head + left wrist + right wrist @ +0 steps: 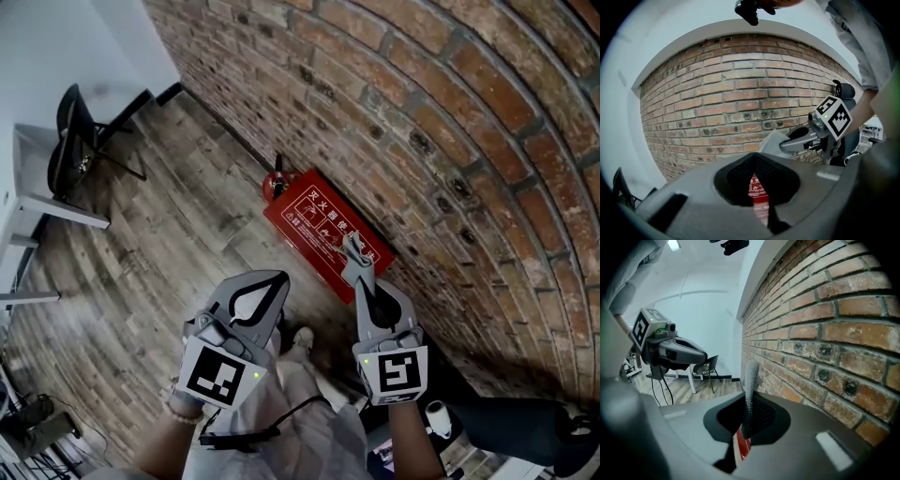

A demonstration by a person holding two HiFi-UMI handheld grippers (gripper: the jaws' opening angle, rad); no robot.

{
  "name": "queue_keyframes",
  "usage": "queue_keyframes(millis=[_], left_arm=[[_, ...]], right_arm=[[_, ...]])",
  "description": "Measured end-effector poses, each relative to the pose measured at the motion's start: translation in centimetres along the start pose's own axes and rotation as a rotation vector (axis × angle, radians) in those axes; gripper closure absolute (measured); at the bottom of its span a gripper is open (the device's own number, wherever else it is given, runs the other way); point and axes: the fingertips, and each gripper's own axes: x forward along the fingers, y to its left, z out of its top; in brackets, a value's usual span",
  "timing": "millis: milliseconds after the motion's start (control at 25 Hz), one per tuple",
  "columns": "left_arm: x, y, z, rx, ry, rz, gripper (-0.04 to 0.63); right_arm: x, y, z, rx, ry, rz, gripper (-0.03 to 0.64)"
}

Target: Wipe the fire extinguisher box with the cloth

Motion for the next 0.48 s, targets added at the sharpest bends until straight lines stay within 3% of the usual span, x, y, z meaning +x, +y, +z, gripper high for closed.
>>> queue_keyframes(millis=[480], left_arm=[[3.3, 4.4, -5.2, -0.041, 0.022, 0.018, 0.598]], right_arm=[[9.4, 0.0, -1.8, 0.006, 0.032, 0.008, 0.600]])
